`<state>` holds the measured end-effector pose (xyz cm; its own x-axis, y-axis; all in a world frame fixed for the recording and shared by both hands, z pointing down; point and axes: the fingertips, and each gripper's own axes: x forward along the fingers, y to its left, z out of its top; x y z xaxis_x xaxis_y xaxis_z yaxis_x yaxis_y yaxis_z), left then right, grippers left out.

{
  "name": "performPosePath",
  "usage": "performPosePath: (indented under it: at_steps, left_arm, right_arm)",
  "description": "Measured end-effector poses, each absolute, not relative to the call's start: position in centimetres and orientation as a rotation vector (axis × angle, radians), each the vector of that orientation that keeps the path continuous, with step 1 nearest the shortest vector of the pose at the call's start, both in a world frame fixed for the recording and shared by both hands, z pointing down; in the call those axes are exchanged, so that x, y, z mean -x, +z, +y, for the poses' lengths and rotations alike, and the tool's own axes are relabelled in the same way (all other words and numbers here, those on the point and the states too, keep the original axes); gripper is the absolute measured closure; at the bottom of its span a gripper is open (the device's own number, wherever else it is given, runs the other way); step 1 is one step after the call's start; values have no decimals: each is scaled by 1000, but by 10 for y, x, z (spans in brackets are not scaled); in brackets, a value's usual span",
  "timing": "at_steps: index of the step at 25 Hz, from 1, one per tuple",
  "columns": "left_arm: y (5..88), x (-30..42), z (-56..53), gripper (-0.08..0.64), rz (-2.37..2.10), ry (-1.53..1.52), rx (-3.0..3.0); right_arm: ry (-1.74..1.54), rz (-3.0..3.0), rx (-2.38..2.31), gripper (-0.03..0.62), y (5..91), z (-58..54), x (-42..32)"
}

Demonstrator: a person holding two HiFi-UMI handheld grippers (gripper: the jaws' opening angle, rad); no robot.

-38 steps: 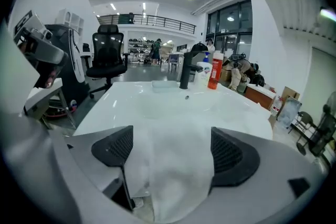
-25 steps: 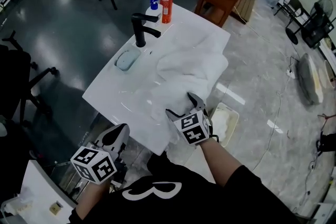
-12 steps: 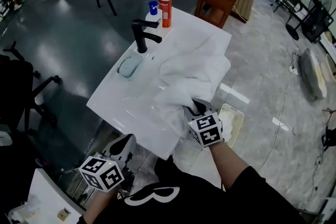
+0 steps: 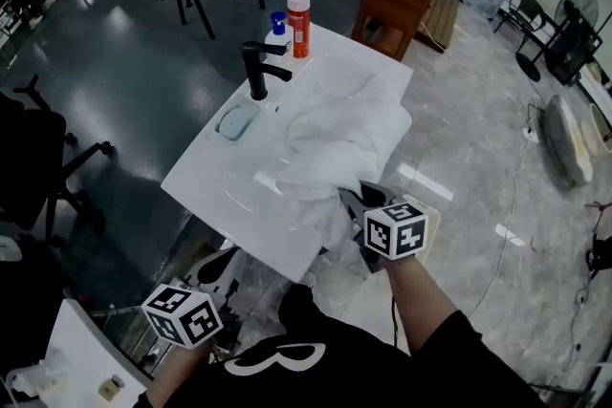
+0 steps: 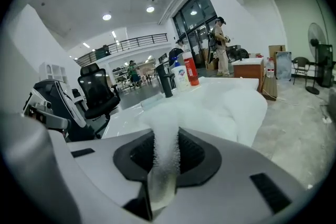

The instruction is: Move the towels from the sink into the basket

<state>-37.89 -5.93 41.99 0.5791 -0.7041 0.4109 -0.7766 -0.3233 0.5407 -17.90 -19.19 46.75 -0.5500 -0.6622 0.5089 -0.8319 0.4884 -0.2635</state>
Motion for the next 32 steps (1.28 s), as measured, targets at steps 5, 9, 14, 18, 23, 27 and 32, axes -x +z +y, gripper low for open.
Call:
performPosePath:
  at_steps: [5,9,14,18,23,27,32]
  left_arm:
    - [405,373,-40,554,-1175,117,-2124]
    - [392,364,-22,554,-1161,113,-2157]
    - [377,346,-2,554,-1116,93,-2206]
    - [372,334,10,554,-1073,78,-2248]
    - [382,322,10,554,-1021,62,-2267]
    - [385,301,10,554,-963,72,-2277]
    - [394,261,6,554,-886,133,-2300]
  right_arm:
    - [680,-2457,-1300,514,432,-164,168]
    - [662,-2490,-1330,514,405,-135,157]
    - [613,-2516,-1369,514,371,-97,140]
    - [553,-2493,-1416,512,354,-61,121]
    - [538,-2441,-1521,513,350,-33,86]
    - [572,-2365,-1591,512,361,-17,51]
    - [628,-2282,-1680,512,384,-5,4]
